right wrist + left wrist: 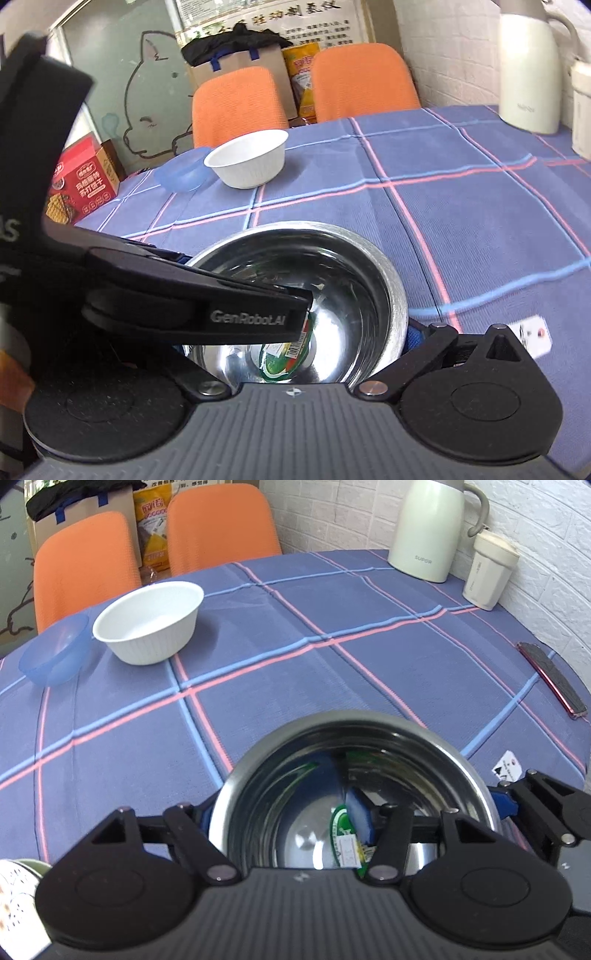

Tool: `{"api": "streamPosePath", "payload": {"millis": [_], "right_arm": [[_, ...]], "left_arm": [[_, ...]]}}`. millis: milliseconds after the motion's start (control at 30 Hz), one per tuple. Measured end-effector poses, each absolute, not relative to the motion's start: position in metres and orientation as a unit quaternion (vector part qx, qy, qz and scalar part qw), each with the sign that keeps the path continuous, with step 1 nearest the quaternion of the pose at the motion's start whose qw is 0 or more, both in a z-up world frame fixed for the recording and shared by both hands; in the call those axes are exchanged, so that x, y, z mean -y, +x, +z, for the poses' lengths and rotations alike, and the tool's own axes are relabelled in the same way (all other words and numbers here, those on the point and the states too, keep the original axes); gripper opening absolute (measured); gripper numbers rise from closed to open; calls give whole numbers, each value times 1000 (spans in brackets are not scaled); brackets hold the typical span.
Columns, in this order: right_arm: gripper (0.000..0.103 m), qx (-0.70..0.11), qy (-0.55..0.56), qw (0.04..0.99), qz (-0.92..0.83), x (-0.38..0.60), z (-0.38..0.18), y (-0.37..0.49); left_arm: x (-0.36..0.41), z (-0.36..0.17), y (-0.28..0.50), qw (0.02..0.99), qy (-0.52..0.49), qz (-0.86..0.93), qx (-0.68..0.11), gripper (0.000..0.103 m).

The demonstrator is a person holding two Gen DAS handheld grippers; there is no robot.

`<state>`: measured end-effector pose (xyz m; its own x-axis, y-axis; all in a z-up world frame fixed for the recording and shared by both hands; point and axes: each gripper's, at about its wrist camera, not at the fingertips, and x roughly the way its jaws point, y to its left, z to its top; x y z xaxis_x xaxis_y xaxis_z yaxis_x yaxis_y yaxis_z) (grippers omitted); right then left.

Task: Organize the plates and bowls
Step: 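Carry the steel bowl with the left tool onto the plate stack, release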

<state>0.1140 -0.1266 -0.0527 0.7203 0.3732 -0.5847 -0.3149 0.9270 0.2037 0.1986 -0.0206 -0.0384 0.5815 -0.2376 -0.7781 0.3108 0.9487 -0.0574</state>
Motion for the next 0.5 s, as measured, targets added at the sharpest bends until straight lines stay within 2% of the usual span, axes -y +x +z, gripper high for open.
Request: {"api": "streamPosePath", "payload": {"millis": [133,367,500], "right_arm": [[88,-311,59,931,184,142,-44,113],[88,-274,98,949,121,188,-31,98],[88,-283,137,946,78,207,-34,98]], "left_arm": [[16,-29,197,898,39,-159,-409,72],[-14,13,187,921,20,-132,-365,73],[-41,32,176,931,-2,-108,-350,73]]}}
